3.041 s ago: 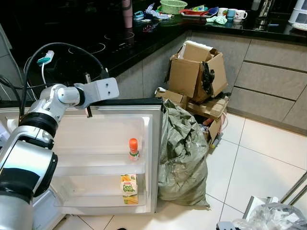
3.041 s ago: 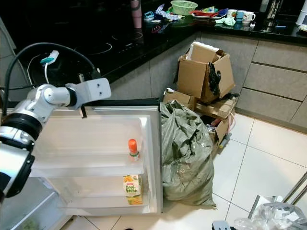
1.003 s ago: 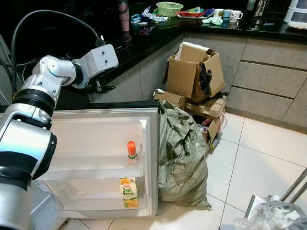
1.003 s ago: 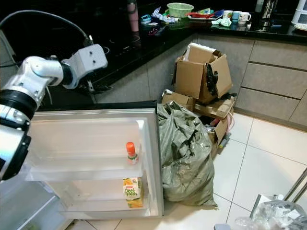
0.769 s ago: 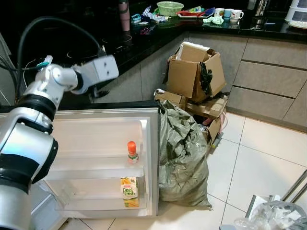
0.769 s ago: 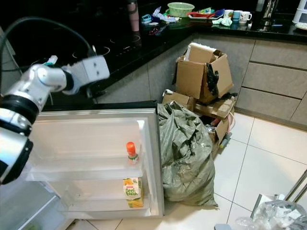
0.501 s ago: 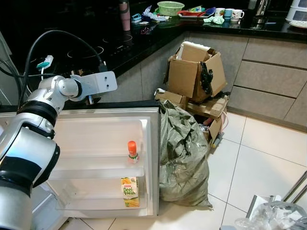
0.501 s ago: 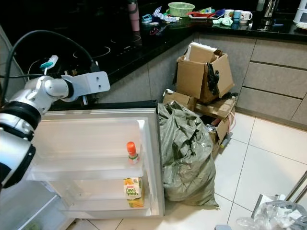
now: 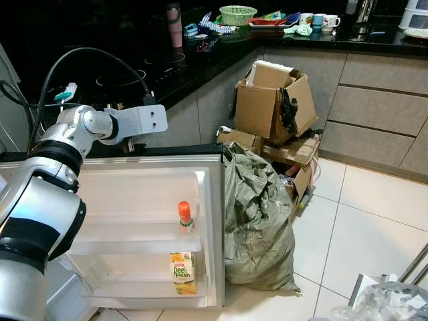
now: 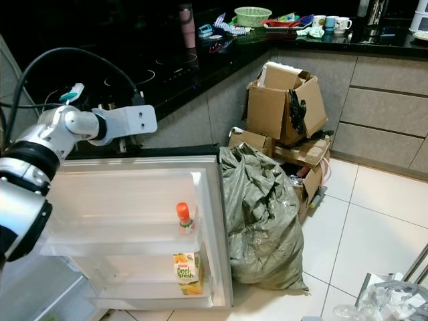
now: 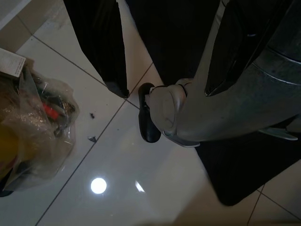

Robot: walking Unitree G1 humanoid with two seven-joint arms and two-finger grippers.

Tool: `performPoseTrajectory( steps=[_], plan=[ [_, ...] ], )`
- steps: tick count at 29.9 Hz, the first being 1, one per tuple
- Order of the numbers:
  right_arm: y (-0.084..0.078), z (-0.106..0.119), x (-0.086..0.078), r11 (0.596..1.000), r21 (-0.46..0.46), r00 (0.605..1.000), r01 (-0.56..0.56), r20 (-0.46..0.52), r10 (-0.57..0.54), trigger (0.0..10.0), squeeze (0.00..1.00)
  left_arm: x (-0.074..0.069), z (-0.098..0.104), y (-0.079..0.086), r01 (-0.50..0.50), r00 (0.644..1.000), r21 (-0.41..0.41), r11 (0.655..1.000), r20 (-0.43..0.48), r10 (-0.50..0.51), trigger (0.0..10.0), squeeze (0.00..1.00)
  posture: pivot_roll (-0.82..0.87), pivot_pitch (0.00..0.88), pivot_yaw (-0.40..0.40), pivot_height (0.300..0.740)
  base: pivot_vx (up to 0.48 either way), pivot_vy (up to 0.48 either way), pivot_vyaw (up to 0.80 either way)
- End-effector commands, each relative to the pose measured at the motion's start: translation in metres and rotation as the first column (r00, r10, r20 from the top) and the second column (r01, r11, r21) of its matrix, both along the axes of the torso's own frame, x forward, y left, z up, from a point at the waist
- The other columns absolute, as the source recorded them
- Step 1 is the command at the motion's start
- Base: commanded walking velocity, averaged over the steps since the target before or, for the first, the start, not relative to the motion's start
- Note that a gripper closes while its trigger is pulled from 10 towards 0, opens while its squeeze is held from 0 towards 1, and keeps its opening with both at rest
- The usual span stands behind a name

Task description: Restocking fridge

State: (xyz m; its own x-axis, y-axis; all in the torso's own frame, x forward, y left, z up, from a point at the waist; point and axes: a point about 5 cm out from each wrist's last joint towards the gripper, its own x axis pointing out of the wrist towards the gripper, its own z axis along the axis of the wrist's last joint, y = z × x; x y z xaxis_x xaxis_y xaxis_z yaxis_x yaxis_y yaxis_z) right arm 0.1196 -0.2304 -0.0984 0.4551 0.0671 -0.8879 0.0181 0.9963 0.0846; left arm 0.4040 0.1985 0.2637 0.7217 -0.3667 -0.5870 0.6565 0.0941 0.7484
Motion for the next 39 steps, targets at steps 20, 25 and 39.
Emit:
performPoseTrajectory(
  steps=[20,25,39],
  plan=[
    [0.0,0.0,0.0,1.0,0.003,1.0,0.004,0.005,-0.004,10.0,0.0,-0.02,-0.017,0.0,0.221,0.908,0.066,0.973,-0.377,-0.18,10.0,0.0,-0.18,0.019,0.081,0.74,0.0,0.0,0.0],
    [0.0,-0.001,-0.003,1.0,0.002,1.0,0.002,-0.002,-0.002,10.0,0.0,-0.009,0.001,-0.014,0.174,0.971,-0.05,0.984,-0.156,-0.18,10.0,0.0,-0.18,0.02,0.079,0.74,0.0,0.0,0.0],
    [0.001,0.0,-0.002,0.999,0.02,1.0,-0.028,0.002,0.028,10.0,0.0,-0.014,-0.008,-0.014,0.186,0.955,-0.279,0.942,-0.174,-0.24,10.0,0.0,-0.18,0.018,0.071,0.74,0.0,0.0,0.0]
  ],
)
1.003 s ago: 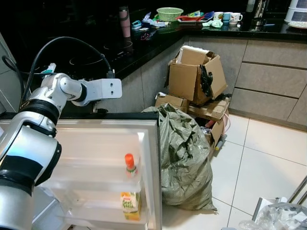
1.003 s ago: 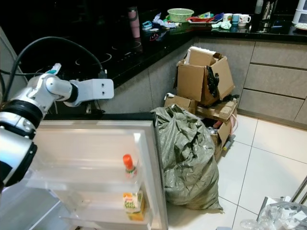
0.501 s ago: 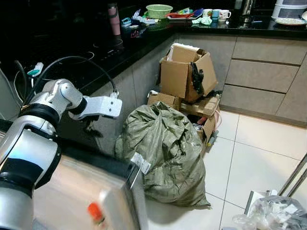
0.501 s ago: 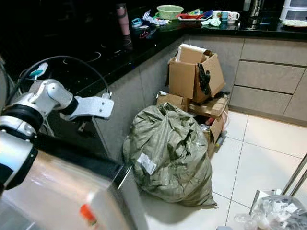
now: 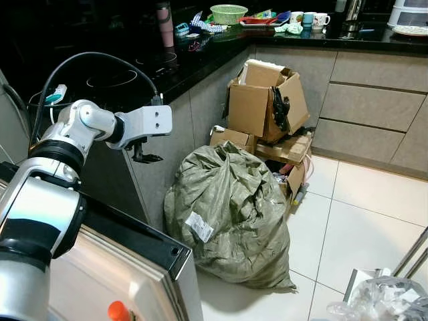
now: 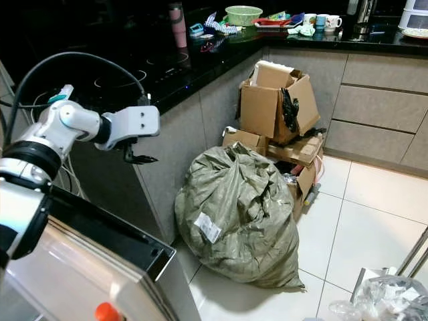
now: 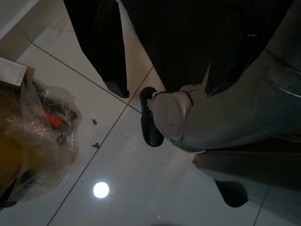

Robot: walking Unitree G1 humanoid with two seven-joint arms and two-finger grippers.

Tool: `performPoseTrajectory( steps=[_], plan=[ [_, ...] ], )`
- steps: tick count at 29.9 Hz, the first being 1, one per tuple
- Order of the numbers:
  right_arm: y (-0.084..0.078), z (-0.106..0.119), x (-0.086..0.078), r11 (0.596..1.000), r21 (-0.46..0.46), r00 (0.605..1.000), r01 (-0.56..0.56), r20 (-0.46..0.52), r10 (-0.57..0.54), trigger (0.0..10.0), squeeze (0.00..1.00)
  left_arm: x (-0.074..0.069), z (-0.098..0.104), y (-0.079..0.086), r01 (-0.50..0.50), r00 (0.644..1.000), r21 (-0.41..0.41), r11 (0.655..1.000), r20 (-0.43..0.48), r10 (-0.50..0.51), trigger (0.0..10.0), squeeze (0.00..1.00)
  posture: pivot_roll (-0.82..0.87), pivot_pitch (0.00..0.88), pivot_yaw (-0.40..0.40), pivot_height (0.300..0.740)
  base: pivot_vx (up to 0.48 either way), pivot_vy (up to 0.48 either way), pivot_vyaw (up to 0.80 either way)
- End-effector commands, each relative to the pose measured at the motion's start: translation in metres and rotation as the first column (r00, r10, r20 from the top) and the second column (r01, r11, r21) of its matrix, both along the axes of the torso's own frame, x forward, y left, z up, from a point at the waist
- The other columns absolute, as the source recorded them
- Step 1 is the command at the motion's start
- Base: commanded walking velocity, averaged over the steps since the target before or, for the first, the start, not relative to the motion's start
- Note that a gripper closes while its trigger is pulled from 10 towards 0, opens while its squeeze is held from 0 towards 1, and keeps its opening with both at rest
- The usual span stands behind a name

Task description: Restocking fridge

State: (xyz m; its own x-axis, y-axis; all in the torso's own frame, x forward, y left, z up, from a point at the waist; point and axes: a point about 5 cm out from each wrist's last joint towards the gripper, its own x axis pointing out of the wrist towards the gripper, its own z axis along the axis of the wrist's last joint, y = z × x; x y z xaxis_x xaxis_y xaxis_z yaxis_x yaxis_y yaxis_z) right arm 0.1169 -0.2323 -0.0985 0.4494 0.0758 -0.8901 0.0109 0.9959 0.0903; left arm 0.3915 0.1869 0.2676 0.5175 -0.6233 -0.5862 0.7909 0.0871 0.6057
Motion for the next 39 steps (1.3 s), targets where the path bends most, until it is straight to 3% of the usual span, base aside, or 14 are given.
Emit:
performPoseTrajectory(
  steps=[1,7,15,23,33,39],
  plan=[
    [0.003,0.0,0.001,1.0,0.014,1.0,-0.02,0.008,0.02,10.0,0.0,-0.002,-0.012,-0.003,0.009,0.999,-0.048,0.999,-0.043,-0.012,10.0,0.0,-0.18,0.018,0.071,0.74,0.0,0.0,0.0],
    [0.006,0.0,0.001,0.999,0.036,0.999,-0.039,0.013,0.038,10.0,0.0,-0.006,-0.028,0.0,0.013,0.995,-0.094,0.995,-0.093,-0.022,10.0,0.0,-0.18,0.016,0.067,0.74,0.0,0.0,0.0],
    [0.007,0.0,0.002,0.996,0.064,0.998,-0.056,0.012,0.055,10.0,0.0,-0.018,-0.063,0.0,0.077,0.969,-0.095,0.992,-0.228,-0.097,10.0,0.0,-0.17,0.012,0.06,0.74,0.0,0.0,0.79],
    [0.007,0.001,0.003,0.996,0.072,0.998,-0.056,0.017,0.055,10.0,0.0,-0.022,-0.068,-0.002,0.13,0.952,-0.051,0.99,-0.274,-0.139,10.0,0.0,-0.17,0.016,0.06,0.74,0.0,0.0,0.79],
    [0.009,0.0,0.001,0.995,0.082,0.998,-0.056,0.012,0.056,10.0,0.0,-0.023,-0.06,-0.005,0.192,0.94,-0.02,0.981,-0.284,-0.189,10.0,0.0,-0.17,0.021,0.064,0.74,0.0,0.0,0.78],
    [0.006,0.0,0.0,0.997,0.062,0.999,-0.039,0.007,0.039,10.0,0.0,-0.024,-0.058,-0.01,0.228,0.93,-0.025,0.973,-0.289,-0.226,10.0,0.0,-0.18,0.024,0.064,0.74,0.0,0.0,0.0]
  ],
)
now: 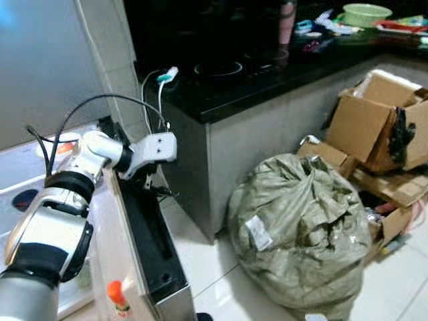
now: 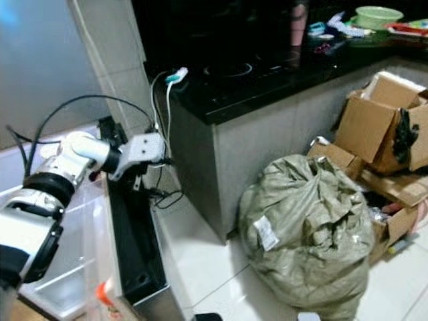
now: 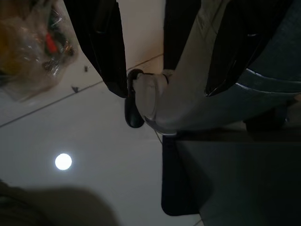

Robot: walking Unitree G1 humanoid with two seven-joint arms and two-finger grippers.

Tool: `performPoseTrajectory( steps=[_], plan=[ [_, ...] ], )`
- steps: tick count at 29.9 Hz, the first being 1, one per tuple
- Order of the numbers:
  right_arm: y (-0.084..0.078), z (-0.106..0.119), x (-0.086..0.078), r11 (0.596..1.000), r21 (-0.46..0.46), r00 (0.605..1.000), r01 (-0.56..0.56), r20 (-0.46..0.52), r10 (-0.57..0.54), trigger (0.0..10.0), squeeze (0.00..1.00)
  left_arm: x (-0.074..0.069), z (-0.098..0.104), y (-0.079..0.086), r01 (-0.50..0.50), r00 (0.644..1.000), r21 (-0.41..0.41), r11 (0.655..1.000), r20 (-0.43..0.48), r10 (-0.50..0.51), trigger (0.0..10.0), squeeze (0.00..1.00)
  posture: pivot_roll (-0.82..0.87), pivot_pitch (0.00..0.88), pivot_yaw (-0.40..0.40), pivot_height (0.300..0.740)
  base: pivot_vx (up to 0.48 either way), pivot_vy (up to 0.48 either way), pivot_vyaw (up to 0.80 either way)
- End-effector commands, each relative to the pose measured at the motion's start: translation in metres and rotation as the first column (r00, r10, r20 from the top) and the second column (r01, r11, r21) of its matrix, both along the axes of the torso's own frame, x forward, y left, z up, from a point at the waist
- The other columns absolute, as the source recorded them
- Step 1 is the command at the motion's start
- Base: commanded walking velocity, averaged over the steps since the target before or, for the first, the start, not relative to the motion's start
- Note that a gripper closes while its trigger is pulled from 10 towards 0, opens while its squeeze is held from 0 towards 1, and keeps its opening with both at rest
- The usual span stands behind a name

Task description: Restocking fridge

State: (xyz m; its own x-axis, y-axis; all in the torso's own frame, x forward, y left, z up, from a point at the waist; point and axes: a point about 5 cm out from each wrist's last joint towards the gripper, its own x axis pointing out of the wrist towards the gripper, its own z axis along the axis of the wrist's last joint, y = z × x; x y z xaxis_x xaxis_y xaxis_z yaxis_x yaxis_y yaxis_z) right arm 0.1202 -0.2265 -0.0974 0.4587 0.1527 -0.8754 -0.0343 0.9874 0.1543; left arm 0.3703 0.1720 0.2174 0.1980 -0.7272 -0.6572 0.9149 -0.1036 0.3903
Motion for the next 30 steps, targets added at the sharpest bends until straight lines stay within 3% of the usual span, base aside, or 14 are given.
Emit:
performPoseTrajectory(
  steps=[1,14,29,30],
  plan=[
    [0.0,-0.001,-0.003,1.0,-0.002,1.0,0.004,-0.01,-0.004,10.0,0.0,-0.003,-0.007,0.005,0.003,0.999,0.042,0.999,-0.041,-0.002,10.0,0.0,-0.18,0.024,0.064,0.74,0.0,0.0,0.0],
    [0.0,-0.001,-0.004,1.0,-0.006,1.0,0.0,-0.013,0.0,10.0,0.0,-0.002,-0.004,-0.005,0.006,0.998,-0.066,0.998,-0.055,-0.009,10.0,0.0,-0.17,0.025,0.063,0.74,0.0,0.0,0.0],
    [0.002,-0.002,-0.005,1.0,-0.006,1.0,-0.005,-0.018,0.005,10.0,0.0,-0.003,0.003,-0.004,0.021,0.998,-0.086,0.996,-0.06,-0.026,10.0,0.0,-0.17,0.025,0.063,0.74,-0.454,0.0,0.0],
    [0.003,-0.002,-0.005,1.0,-0.003,1.0,-0.006,-0.018,0.006,10.0,0.0,-0.001,0.009,-0.008,0.018,0.998,-0.135,0.991,-0.057,-0.026,10.0,0.0,-0.17,0.023,0.065,0.74,0.0,0.0,0.0]
  ],
)
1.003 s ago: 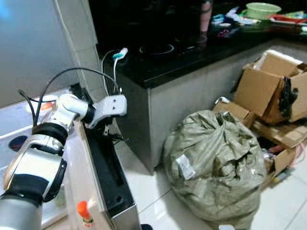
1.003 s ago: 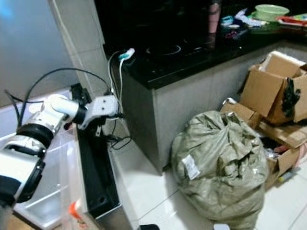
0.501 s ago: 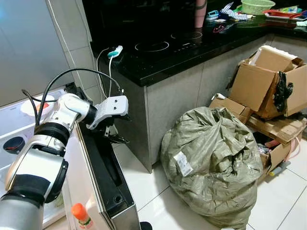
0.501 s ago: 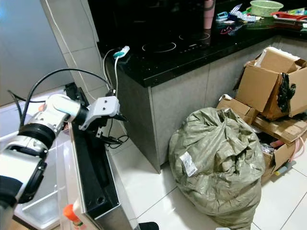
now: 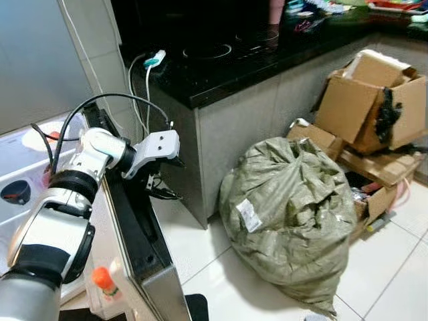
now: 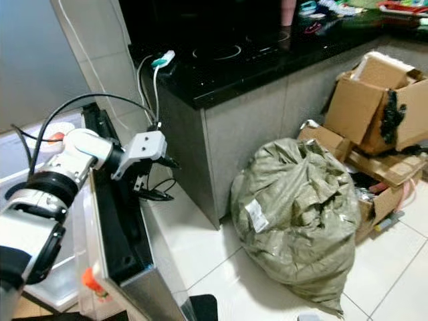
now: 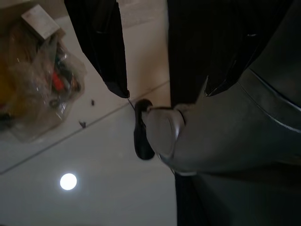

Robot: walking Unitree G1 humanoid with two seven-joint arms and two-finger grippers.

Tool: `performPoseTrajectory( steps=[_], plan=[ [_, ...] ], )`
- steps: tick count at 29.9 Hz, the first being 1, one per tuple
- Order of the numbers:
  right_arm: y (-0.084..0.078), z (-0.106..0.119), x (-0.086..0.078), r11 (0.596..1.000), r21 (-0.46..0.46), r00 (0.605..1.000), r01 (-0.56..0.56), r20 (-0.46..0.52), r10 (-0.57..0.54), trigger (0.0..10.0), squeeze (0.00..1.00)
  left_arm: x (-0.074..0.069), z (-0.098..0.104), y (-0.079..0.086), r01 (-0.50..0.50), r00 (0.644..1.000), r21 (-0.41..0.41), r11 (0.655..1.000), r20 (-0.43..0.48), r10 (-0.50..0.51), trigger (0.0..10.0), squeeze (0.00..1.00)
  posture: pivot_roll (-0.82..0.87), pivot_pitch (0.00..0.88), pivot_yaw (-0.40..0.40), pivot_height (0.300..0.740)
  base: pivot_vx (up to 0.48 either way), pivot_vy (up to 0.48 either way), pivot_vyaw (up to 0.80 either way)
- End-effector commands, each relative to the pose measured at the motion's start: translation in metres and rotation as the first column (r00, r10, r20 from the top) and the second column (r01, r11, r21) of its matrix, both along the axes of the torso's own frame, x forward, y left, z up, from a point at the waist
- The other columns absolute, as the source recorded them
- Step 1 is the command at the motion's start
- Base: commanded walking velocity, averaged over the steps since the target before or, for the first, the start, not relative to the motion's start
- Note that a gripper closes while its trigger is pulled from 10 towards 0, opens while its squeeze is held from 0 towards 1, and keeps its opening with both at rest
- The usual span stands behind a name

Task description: Restocking fridge

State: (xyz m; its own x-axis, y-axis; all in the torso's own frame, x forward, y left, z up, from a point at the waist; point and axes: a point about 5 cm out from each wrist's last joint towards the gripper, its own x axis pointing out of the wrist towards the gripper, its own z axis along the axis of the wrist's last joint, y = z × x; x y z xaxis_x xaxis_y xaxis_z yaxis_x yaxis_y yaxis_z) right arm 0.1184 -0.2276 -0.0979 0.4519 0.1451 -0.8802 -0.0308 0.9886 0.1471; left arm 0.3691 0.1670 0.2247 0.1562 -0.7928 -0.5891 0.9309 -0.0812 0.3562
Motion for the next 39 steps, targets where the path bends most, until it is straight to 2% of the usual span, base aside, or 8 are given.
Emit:
performPoseTrajectory(
  steps=[1,13,22,25,29,31,35,39],
  plan=[
    [0.005,-0.002,-0.003,1.0,0.006,1.0,-0.009,-0.009,0.009,10.0,0.0,0.001,0.005,-0.005,0.008,1.0,-0.068,0.998,-0.011,-0.008,10.0,0.0,-0.17,0.023,0.065,0.74,0.0,0.0,0.0],
    [0.005,-0.002,-0.003,1.0,0.008,1.0,-0.013,-0.009,0.013,10.0,0.0,0.005,0.028,-0.014,0.007,0.999,-0.194,0.981,0.034,-0.001,10.0,0.0,-0.18,0.019,0.065,0.74,0.0,0.0,0.0],
    [0.007,-0.003,-0.005,1.0,0.01,1.0,-0.014,-0.012,0.014,10.0,0.0,0.007,0.03,-0.017,-0.017,0.998,-0.217,0.976,0.06,0.031,10.0,0.0,-0.18,0.02,0.067,0.74,0.0,0.0,0.0],
    [0.008,-0.003,-0.004,1.0,0.014,1.0,-0.016,-0.011,0.016,10.0,0.0,0.011,0.033,-0.021,-0.053,0.99,-0.258,0.965,0.114,0.085,10.0,0.0,-0.18,0.025,0.067,0.74,0.0,0.0,0.0],
    [0.008,-0.003,-0.006,1.0,0.012,1.0,-0.015,-0.016,0.016,10.0,0.0,0.013,0.035,-0.026,-0.068,0.987,-0.302,0.951,0.122,0.109,10.0,0.0,-0.18,0.025,0.067,0.74,0.0,0.0,0.0],
    [0.008,-0.004,-0.008,1.0,0.014,1.0,-0.018,-0.018,0.018,10.0,0.0,0.014,0.038,-0.034,-0.06,0.985,-0.371,0.927,0.13,0.116,10.0,0.0,-0.18,0.033,0.067,0.74,0.403,0.0,0.0],
    [0.008,-0.004,-0.009,1.0,0.014,1.0,-0.018,-0.02,0.018,10.0,0.0,0.015,0.038,-0.039,-0.067,0.979,-0.4,0.914,0.149,0.137,10.0,0.0,-0.19,0.033,0.07,0.74,0.48,0.0,0.0],
    [0.009,-0.004,-0.009,1.0,0.015,1.0,-0.016,-0.02,0.016,10.0,0.0,0.015,0.039,-0.044,-0.061,0.976,-0.422,0.905,0.165,0.143,10.0,0.0,-0.19,0.031,0.071,0.74,0.0,0.0,0.0]
  ],
)
